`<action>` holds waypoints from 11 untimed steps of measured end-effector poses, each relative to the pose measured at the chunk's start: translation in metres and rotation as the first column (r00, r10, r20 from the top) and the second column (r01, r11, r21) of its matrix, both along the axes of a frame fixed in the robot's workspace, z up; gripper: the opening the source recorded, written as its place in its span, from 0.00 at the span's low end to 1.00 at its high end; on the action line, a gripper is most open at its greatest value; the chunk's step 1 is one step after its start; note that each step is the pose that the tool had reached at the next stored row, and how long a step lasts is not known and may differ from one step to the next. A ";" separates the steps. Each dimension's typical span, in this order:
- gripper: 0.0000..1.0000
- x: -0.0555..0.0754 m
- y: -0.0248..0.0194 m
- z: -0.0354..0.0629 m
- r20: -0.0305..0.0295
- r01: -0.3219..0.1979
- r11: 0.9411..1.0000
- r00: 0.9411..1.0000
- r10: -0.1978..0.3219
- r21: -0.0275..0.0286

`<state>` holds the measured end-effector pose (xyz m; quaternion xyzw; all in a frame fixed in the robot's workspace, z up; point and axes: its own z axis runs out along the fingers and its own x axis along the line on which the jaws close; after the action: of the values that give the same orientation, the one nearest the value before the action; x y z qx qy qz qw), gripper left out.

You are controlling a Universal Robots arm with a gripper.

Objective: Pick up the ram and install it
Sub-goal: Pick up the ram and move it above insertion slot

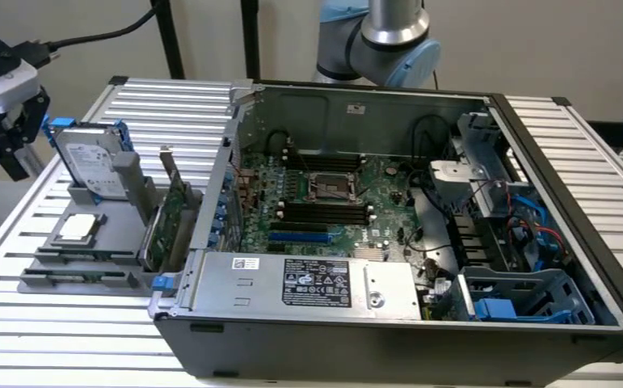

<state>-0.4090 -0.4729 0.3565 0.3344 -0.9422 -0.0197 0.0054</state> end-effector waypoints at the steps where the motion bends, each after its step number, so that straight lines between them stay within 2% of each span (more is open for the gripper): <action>1: 0.00 0.000 0.0000 -0.0003 0.000 -0.018 1.000 1.000 0.018 -0.001; 6: 0.00 0.000 0.0000 -0.0022 -0.001 -0.108 0.994 0.994 0.108 -0.004; 11: 0.00 0.000 0.0000 -0.0046 -0.001 -0.198 0.980 0.980 0.198 -0.006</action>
<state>-0.4090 -0.4729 0.3519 0.4265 -0.9043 -0.0165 0.0087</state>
